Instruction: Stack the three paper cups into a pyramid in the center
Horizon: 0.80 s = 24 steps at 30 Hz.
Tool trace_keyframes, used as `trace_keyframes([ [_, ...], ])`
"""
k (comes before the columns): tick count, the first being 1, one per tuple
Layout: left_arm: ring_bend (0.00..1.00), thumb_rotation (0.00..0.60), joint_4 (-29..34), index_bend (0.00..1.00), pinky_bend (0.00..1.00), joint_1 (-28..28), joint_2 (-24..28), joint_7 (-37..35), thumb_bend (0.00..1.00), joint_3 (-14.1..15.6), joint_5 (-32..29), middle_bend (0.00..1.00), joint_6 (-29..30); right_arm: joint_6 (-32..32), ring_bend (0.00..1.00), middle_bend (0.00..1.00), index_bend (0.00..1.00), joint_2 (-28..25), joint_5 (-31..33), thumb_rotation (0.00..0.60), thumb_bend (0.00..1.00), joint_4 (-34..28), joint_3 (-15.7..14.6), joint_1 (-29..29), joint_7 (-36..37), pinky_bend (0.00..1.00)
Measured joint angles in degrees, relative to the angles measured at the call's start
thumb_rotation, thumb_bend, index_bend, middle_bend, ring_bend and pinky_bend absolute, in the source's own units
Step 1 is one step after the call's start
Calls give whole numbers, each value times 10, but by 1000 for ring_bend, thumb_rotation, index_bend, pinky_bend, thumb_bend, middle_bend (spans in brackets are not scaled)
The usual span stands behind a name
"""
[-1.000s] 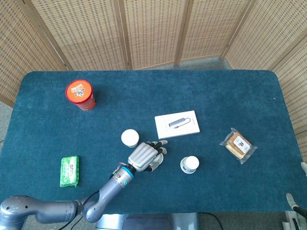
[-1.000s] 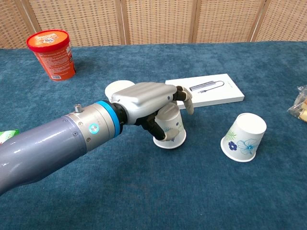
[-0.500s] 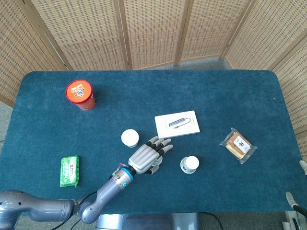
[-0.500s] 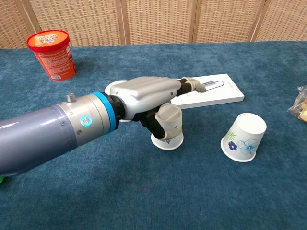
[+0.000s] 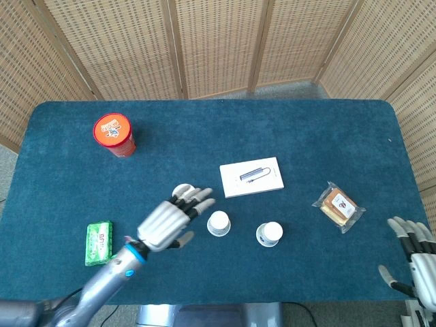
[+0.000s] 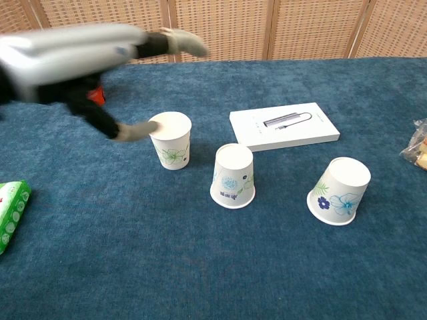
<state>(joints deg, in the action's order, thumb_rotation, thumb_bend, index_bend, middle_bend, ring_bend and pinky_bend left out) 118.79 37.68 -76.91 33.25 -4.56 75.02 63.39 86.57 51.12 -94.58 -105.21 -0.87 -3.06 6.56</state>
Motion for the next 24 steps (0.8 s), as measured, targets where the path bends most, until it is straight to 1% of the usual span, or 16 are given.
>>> trace_keyframes([
  [3,0,600,33,0,0,-42,71,-26,446,35,52,0,41,-25,0,0,0,0,-10,600,300,-8,2,23,-3,0],
  [7,0,600,49,0,0,-92,144,-83,447,79,125,0,90,-55,0,0,0,2,-29,600,292,-23,3,50,-4,0],
  [10,0,600,48,0,0,-133,190,-133,446,112,179,0,135,-76,0,0,0,5,-39,600,292,-33,4,70,-6,18],
  [13,0,600,35,0,0,-172,225,-182,447,139,224,0,180,-100,0,0,0,10,-46,600,293,-41,3,90,-9,42],
  [16,0,600,15,0,0,-209,253,-226,446,160,256,0,223,-131,0,0,0,18,-50,600,294,-50,3,109,-22,50],
  [19,0,600,-9,0,0,-241,271,-264,447,174,274,0,258,-168,0,0,0,27,-54,600,294,-62,2,131,-33,63],
  [22,0,600,-34,0,0,-266,278,-291,447,183,284,0,281,-205,0,0,0,40,-52,600,294,-74,4,159,-46,69],
  [24,0,600,-46,0,0,-278,279,-301,446,186,287,0,287,-225,0,0,0,53,-45,600,293,-81,8,177,-58,84],
])
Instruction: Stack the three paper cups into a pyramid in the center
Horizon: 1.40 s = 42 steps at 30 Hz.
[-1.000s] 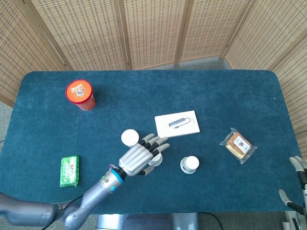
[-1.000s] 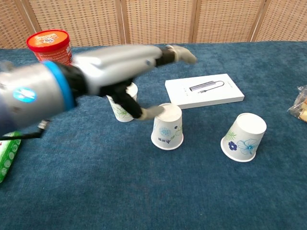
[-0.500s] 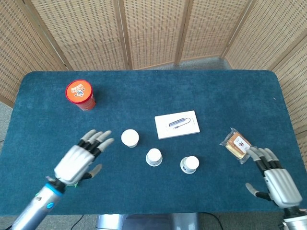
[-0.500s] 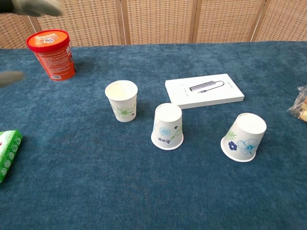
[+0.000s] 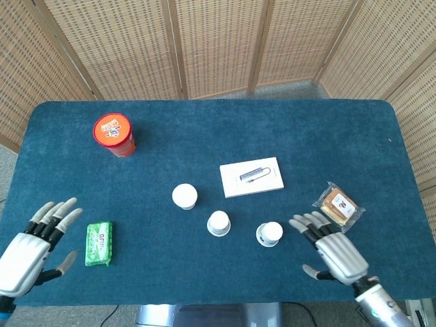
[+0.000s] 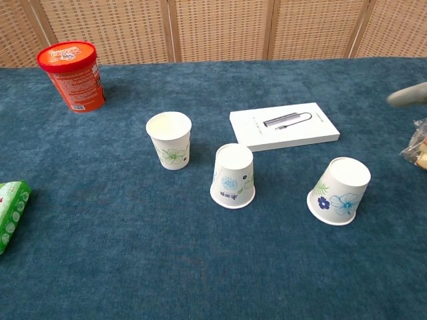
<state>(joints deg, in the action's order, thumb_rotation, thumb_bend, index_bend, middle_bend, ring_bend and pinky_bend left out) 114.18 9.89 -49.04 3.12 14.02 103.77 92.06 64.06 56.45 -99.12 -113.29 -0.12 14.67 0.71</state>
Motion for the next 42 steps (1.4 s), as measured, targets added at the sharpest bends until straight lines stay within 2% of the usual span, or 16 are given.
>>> trace_keyframes([
  [6,0,600,-25,0,0,-21,-5,-27,446,2,-3,0,0,-46,0,0,0,40,51,600,293,-6,18,37,-34,96],
  [17,0,600,-54,0,0,-32,-15,-71,446,-23,-17,0,-4,-97,0,0,0,110,171,600,298,11,43,86,-142,110],
  [26,0,600,-71,0,0,-35,-21,-92,446,-38,-21,0,-18,-104,0,0,0,146,234,600,309,43,46,108,-187,207],
  [33,0,600,-80,0,0,-43,-22,-101,446,-43,-19,0,-17,-102,0,11,6,159,260,600,340,51,39,117,-202,383],
  [42,0,600,-91,0,0,-55,-25,-111,446,-46,-11,0,-9,-93,0,58,67,177,279,600,348,62,36,129,-219,489],
])
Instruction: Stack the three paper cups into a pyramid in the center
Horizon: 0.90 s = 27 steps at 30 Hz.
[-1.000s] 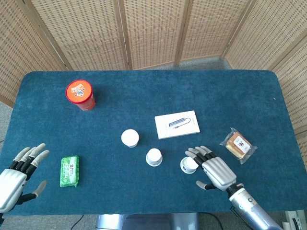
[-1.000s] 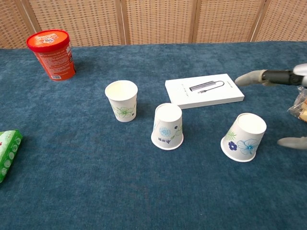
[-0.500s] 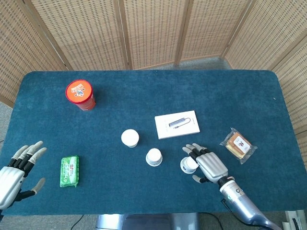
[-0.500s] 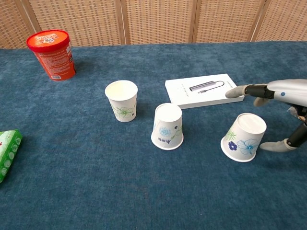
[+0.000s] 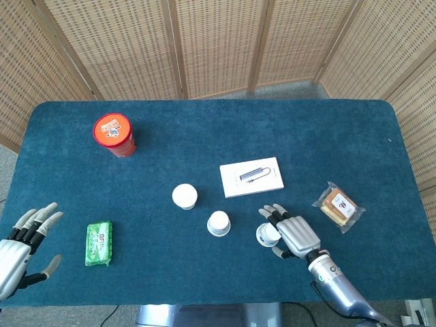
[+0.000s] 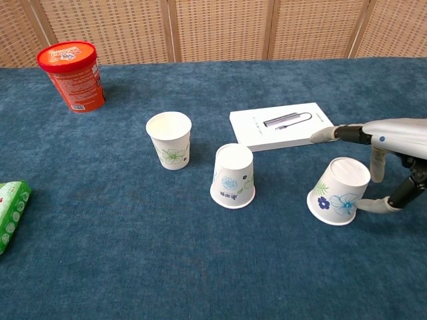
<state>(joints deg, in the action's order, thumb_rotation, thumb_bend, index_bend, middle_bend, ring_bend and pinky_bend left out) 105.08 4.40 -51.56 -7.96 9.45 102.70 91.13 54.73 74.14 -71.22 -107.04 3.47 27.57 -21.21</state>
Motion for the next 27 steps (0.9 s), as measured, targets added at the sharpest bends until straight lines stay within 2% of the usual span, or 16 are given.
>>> trace_keyframes([
  [8,0,600,-10,0,0,-10,-2,-10,446,-2,1,0,7,6,36,95,173,6,12,600,371,8,-2,6,-2,578],
  [17,0,600,-10,0,0,-15,-2,-9,447,-7,6,0,8,16,69,107,245,8,20,600,377,16,-6,12,-16,615],
  [27,0,600,-9,0,0,-17,-5,-7,446,-10,12,0,3,22,131,170,365,9,26,600,383,15,-15,15,-28,668],
])
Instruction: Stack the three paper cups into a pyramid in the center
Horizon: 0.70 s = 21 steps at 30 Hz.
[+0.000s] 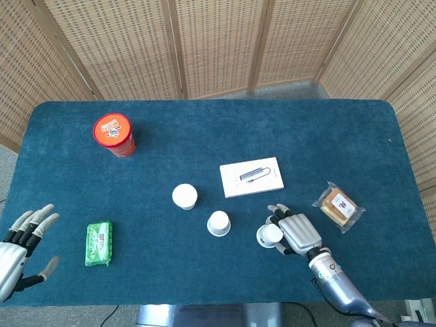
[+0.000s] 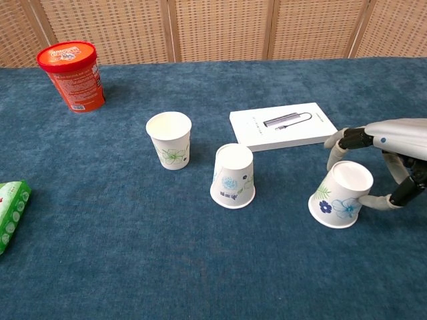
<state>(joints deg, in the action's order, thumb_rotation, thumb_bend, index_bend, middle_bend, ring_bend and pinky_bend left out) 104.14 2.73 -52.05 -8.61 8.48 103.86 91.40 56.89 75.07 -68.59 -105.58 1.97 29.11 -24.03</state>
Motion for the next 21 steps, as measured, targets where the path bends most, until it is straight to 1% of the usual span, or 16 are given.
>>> trace_keyframes([
  [10,0,600,-3,0,0,-2,-4,-1,447,-5,2,0,2,2,160,200,398,-4,5,600,390,-17,3,9,-7,690],
  [21,0,600,-9,0,13,-8,-7,-4,447,-10,-1,0,10,-18,172,205,403,-7,45,600,394,-47,29,50,-29,706],
])
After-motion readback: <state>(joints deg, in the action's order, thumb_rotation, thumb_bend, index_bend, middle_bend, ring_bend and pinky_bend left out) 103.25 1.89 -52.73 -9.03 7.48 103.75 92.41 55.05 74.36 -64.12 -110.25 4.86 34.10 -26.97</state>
